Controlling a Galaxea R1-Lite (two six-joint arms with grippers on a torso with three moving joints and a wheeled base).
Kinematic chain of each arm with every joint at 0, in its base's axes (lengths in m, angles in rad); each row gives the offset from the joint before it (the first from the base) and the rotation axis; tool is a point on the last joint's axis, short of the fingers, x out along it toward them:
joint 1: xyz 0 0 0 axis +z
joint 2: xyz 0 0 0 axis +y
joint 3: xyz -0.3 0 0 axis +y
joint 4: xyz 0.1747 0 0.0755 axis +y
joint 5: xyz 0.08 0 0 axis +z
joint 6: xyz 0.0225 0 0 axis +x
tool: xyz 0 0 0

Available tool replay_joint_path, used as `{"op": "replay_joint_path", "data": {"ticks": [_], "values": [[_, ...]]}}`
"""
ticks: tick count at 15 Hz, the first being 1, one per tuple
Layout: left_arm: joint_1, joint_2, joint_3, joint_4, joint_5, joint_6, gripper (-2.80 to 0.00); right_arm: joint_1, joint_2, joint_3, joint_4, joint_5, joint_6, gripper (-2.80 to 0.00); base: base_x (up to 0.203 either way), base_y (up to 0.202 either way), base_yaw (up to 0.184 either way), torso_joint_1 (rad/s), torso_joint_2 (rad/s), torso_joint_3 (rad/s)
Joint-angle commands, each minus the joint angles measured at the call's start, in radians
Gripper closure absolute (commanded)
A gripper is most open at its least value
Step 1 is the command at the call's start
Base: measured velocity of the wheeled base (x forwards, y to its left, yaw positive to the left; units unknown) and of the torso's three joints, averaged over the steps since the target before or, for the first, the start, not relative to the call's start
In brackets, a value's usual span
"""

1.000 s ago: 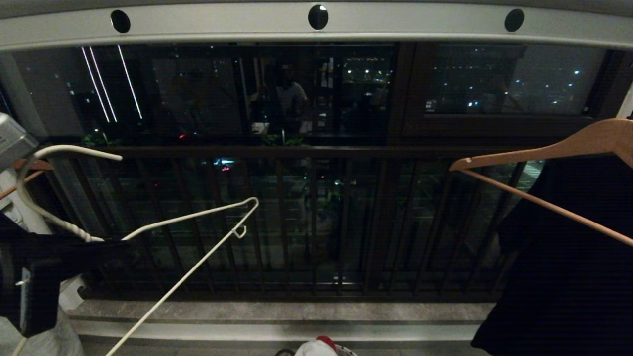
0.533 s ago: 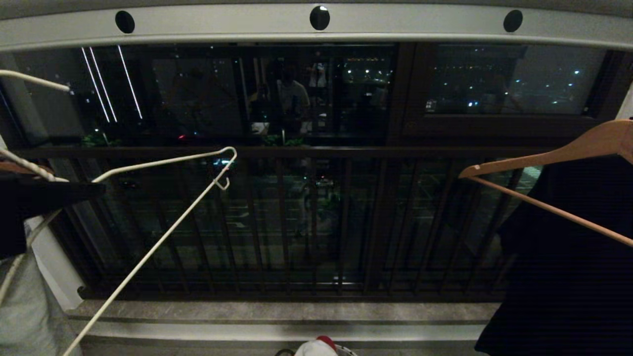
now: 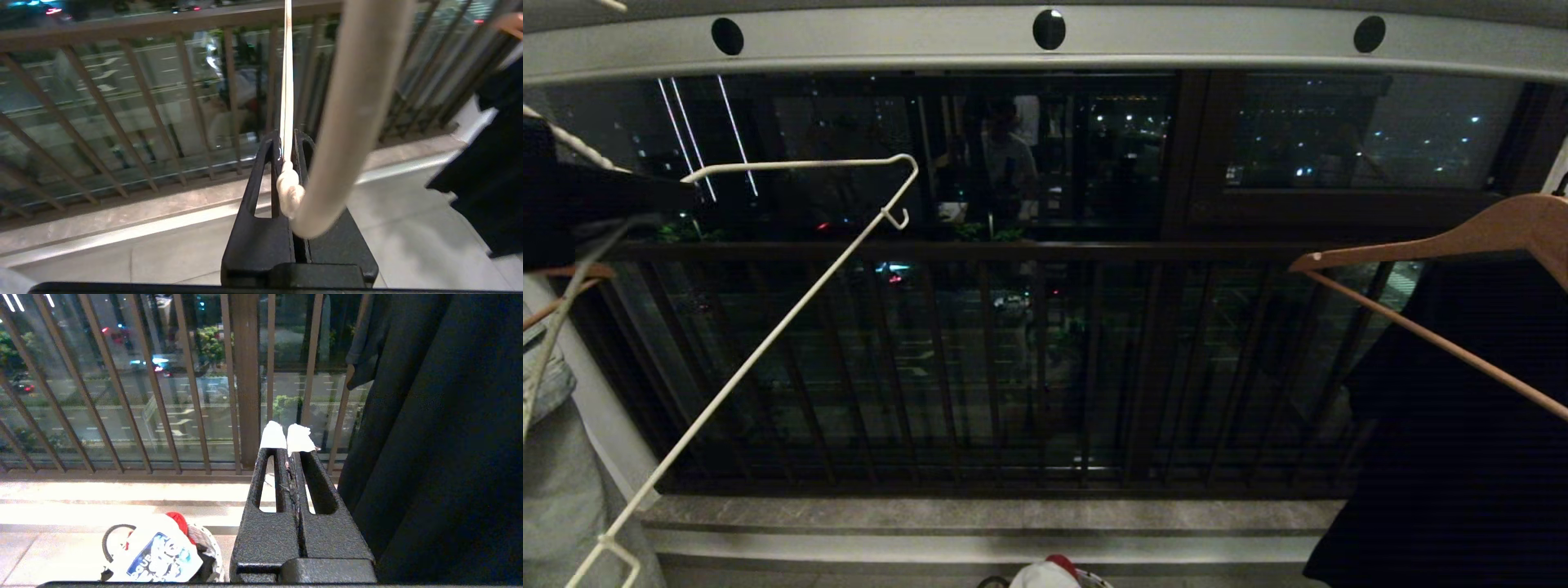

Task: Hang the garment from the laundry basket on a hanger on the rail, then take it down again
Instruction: Hang the clothes rack on the clothesline

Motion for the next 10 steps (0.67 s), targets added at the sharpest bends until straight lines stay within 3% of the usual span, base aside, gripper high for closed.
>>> {"op": "replay_joint_path", "data": {"ticks": [1,10], "values": [[0.012,0.075,-0.035,0.001,0.046,0.000,0.00,0.001,0.002,0.002,0.000,0.000,0.000,0.00,0.000,0.000,0.000,0.000,0.00,0.000],[0.046,0.201,-0.119,-0.007,0.064,0.027,0.00,0.000,0.002,0.002,0.000,0.000,0.000,0.00,0.000,0.000,0.000,0.000,0.00,0.000]]}}
